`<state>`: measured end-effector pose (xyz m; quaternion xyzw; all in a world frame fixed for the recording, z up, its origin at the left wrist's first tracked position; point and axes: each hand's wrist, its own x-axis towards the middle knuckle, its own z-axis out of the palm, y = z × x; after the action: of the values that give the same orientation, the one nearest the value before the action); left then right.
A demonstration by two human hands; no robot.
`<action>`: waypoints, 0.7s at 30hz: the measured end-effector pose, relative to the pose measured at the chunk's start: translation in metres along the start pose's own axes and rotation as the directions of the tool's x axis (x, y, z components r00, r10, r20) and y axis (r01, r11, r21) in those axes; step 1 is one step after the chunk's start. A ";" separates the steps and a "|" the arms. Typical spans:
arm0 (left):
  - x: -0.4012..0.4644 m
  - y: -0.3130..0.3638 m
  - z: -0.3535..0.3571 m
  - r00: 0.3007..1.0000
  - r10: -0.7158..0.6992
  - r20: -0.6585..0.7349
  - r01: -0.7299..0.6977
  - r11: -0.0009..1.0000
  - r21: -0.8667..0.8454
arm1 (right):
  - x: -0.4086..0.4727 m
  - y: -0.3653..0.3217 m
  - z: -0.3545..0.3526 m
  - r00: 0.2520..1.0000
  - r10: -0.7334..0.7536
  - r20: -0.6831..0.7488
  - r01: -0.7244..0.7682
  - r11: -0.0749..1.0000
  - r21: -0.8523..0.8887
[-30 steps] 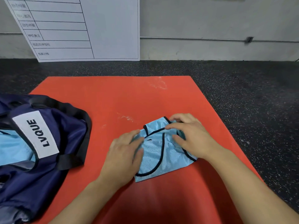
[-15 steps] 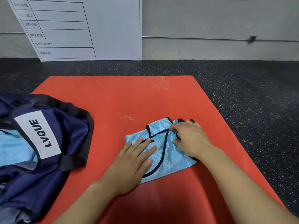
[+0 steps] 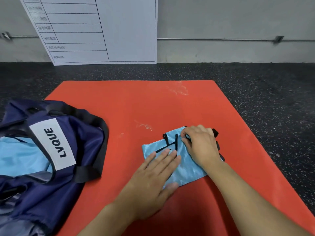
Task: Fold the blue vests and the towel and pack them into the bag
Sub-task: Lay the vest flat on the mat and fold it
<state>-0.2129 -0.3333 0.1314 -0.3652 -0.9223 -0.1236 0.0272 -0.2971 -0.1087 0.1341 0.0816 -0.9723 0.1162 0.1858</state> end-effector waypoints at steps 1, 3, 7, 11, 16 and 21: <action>-0.002 0.002 0.005 0.999 0.043 0.003 -0.043 0.998 0.038 | 0.000 0.000 0.001 0.999 -0.011 -0.034 0.010 0.999 -0.033; -0.004 0.005 0.017 0.998 0.064 0.019 -0.065 0.994 0.090 | 0.001 -0.007 0.002 0.993 -0.057 -0.104 0.047 0.995 -0.093; -0.004 0.002 0.025 0.998 0.064 0.028 -0.066 0.994 0.083 | -0.007 -0.040 0.010 0.990 -0.138 0.022 0.139 0.990 -0.024; -0.003 0.004 0.019 0.995 0.067 0.070 -0.070 0.997 0.039 | -0.013 -0.032 0.018 0.922 -0.003 0.387 -0.034 0.996 0.088; -0.014 -0.006 0.011 0.996 0.074 0.049 -0.075 0.997 0.031 | -0.014 -0.034 0.017 0.933 -0.062 0.354 0.040 0.997 0.068; -0.022 -0.013 0.003 0.996 0.044 0.078 -0.037 0.996 -0.080 | -0.031 -0.032 0.003 0.970 -0.114 0.215 0.088 0.988 0.128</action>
<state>-0.2061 -0.3566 0.1226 -0.3893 -0.9094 -0.1446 -0.0214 -0.2629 -0.1361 0.1255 0.1541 -0.9730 0.1537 0.0770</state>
